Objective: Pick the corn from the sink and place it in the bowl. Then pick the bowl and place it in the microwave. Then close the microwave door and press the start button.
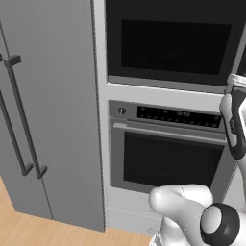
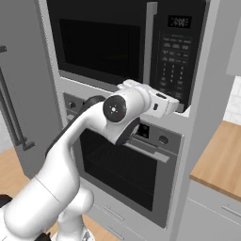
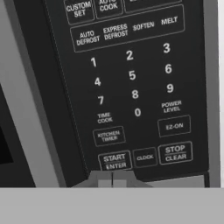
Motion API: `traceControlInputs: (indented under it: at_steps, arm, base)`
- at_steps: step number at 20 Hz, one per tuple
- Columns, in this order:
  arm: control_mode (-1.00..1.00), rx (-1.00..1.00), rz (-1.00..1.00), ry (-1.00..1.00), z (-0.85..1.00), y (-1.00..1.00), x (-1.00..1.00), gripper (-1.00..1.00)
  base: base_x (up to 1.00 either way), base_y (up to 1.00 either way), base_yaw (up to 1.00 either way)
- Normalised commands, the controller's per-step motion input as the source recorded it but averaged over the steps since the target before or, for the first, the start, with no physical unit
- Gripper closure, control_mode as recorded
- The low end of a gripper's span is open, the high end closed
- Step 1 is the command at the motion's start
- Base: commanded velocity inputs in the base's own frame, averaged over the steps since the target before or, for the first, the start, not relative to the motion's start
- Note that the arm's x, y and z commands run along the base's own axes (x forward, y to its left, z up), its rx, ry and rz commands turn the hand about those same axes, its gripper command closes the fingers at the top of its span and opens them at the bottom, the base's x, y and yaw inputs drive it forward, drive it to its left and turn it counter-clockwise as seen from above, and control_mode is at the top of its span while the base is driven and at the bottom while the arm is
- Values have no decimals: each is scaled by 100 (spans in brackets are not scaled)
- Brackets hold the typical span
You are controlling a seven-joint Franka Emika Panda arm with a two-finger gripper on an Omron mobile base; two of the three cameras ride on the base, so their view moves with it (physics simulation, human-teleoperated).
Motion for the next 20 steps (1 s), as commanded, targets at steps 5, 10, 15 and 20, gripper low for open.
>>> traceControlInputs:
  at_steps: [5,10,15,20]
  arm:
    - [-100,0,0,0,-11,-16,11,100]
    - [-100,0,0,0,-16,-6,15,100]
    - [-100,0,0,0,-2,0,15,100]
    - [-100,0,0,0,0,-10,35,100]
  base:
    - [0,0,0]
    - [0,0,0]
    - [0,0,0]
    - [0,0,0]
